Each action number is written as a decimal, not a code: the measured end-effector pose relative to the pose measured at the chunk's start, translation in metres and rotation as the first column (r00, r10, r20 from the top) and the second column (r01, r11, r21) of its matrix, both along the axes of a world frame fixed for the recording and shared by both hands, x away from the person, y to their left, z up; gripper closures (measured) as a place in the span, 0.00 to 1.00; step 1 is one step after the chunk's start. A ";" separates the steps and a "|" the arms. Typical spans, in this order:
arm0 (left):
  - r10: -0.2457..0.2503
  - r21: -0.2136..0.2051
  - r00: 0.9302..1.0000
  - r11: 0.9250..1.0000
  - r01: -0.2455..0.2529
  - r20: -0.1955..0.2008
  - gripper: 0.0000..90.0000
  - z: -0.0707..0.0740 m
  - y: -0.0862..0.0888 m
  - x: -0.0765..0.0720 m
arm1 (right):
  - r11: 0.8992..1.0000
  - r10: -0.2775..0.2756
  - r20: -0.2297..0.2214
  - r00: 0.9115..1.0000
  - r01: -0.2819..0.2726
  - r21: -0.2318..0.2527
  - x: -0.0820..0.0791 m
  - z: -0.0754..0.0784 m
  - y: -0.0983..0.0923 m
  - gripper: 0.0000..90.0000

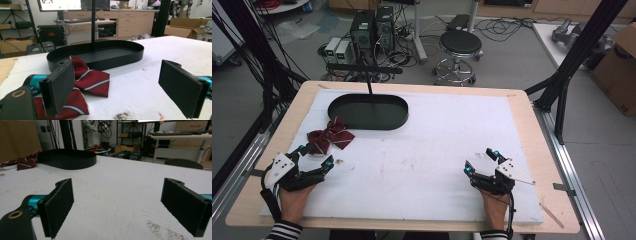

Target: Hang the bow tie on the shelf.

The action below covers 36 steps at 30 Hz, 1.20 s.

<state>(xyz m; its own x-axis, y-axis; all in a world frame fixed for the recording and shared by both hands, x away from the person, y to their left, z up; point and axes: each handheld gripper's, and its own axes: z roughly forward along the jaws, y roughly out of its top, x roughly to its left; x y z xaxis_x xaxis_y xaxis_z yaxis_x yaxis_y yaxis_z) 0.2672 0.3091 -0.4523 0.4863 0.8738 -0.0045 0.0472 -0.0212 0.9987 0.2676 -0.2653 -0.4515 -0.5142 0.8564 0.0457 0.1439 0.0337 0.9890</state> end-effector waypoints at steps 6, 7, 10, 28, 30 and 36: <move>-0.015 0.020 1.000 1.000 0.015 -0.020 0.15 0.006 0.002 0.003 | 1.000 0.000 0.002 1.000 0.000 0.000 0.000 0.000 0.000 0.11; -0.016 0.023 1.000 1.000 0.016 -0.018 0.15 0.008 0.003 0.004 | 1.000 0.000 0.005 1.000 0.000 -0.002 0.000 0.000 0.000 0.11; -0.022 0.044 1.000 0.999 0.023 -0.020 0.15 0.015 0.005 0.007 | 1.000 0.000 0.001 1.000 0.000 0.000 0.000 0.000 0.000 0.11; -0.055 0.215 0.981 0.972 0.095 -0.184 0.16 0.068 0.023 0.056 | 1.000 0.000 0.001 1.000 0.000 0.000 0.000 0.000 0.000 0.11; -0.051 0.232 0.977 0.968 0.100 -0.208 0.16 0.070 0.025 0.063 | 1.000 0.000 0.001 1.000 0.000 0.000 0.000 0.000 0.000 0.11; -0.033 0.264 0.962 0.959 0.107 -0.272 0.16 0.073 0.032 0.081 | 1.000 0.000 0.001 1.000 0.000 -0.001 0.000 0.000 0.000 0.11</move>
<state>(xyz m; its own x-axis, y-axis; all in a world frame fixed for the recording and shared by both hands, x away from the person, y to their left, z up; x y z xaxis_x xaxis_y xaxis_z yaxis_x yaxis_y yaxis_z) 0.3485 0.3407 -0.3790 0.5602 0.8230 0.0939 0.2949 -0.3041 0.9059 0.2677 -0.2652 -0.4515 -0.5144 0.8564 0.0443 0.1425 0.0344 0.9892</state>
